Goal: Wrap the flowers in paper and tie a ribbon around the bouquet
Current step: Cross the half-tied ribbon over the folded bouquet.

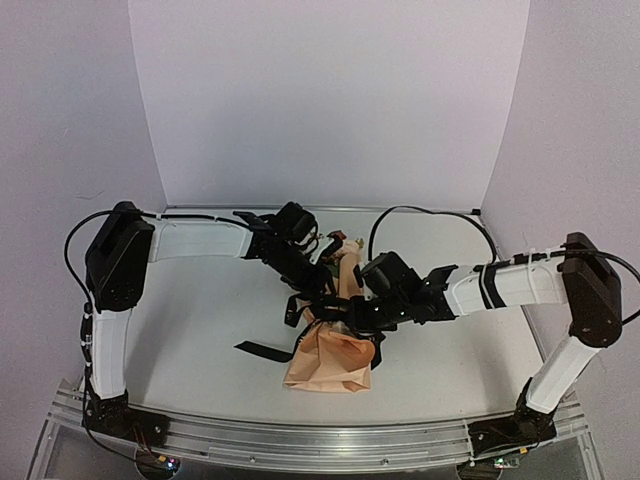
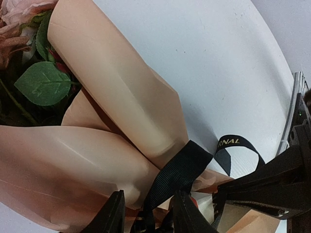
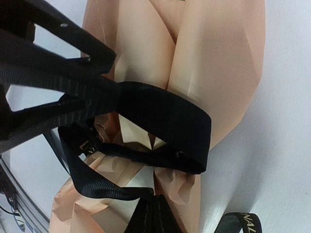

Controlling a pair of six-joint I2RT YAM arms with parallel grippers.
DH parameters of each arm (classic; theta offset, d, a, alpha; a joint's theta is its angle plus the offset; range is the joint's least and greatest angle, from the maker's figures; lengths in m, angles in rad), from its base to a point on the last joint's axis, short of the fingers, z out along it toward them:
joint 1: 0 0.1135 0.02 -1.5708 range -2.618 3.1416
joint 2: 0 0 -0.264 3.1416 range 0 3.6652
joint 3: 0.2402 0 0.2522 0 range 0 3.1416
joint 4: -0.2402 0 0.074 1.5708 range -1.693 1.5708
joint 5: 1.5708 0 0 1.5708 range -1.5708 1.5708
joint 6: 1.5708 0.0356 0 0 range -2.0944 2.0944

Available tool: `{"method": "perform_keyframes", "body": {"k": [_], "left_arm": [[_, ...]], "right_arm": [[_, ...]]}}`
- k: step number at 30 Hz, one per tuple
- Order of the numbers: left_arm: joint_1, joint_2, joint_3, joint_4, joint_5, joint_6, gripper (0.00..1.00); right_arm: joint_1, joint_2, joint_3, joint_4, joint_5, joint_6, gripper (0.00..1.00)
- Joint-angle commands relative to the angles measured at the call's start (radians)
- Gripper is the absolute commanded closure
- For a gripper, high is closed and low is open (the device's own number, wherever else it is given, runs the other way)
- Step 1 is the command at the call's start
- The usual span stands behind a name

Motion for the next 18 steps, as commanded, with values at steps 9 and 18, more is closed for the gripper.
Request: {"method": "perform_keyframes", "body": {"k": [9,18], "left_arm": [[-0.016,0.027,0.058,-0.045,0.016,0.027,0.63],[-0.019,0.009,0.047,-0.025,0.014,0.010,0.95]], "right_arm": [[-0.029,0.005,0.027,0.028,-0.052,0.072,0.96],[-0.030,0.036,0.072,0.004,-0.078,0.097,0.96]]}}
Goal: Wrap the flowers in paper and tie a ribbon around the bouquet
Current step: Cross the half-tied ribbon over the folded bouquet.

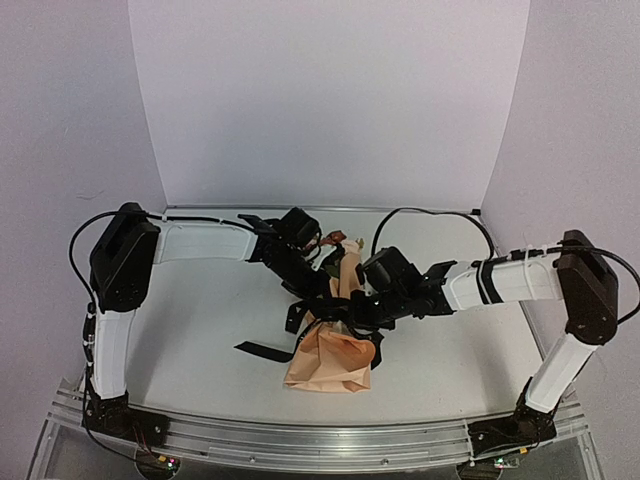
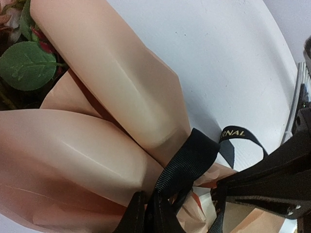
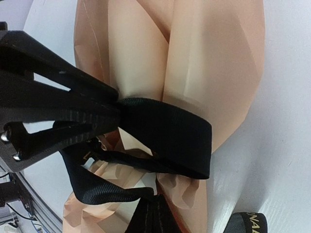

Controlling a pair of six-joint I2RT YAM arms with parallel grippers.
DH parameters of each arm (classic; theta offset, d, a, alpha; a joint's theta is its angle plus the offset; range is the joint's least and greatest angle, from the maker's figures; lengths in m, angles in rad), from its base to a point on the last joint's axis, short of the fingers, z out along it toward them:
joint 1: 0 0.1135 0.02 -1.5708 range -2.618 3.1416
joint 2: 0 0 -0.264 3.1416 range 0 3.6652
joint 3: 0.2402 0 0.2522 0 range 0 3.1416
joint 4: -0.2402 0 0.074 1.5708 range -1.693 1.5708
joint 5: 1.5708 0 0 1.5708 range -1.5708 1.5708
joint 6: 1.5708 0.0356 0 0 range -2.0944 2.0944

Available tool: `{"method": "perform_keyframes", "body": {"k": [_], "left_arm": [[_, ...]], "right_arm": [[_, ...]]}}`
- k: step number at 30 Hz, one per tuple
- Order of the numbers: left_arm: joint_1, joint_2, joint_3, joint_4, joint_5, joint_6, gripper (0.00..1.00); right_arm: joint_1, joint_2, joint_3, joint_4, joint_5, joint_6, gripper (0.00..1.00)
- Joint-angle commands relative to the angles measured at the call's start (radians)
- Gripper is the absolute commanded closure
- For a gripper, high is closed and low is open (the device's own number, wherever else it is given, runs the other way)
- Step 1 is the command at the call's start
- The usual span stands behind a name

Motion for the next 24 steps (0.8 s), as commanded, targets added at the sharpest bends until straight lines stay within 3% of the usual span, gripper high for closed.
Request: {"method": "perform_keyframes", "body": {"k": [1,8,24], "left_arm": [[-0.005,-0.022,0.028,0.027,0.005,-0.002,0.98],[-0.005,-0.102,-0.069,0.149,-0.018,-0.039,1.00],[-0.005,-0.199,-0.182,0.254,0.012,-0.060,1.00]], "right_arm": [[-0.004,0.021,0.058,0.001,-0.011,0.026,0.96],[-0.019,0.053,0.071,0.001,-0.035,0.071,0.97],[-0.045,0.079,0.078,0.078,-0.032,0.198,0.99]]}}
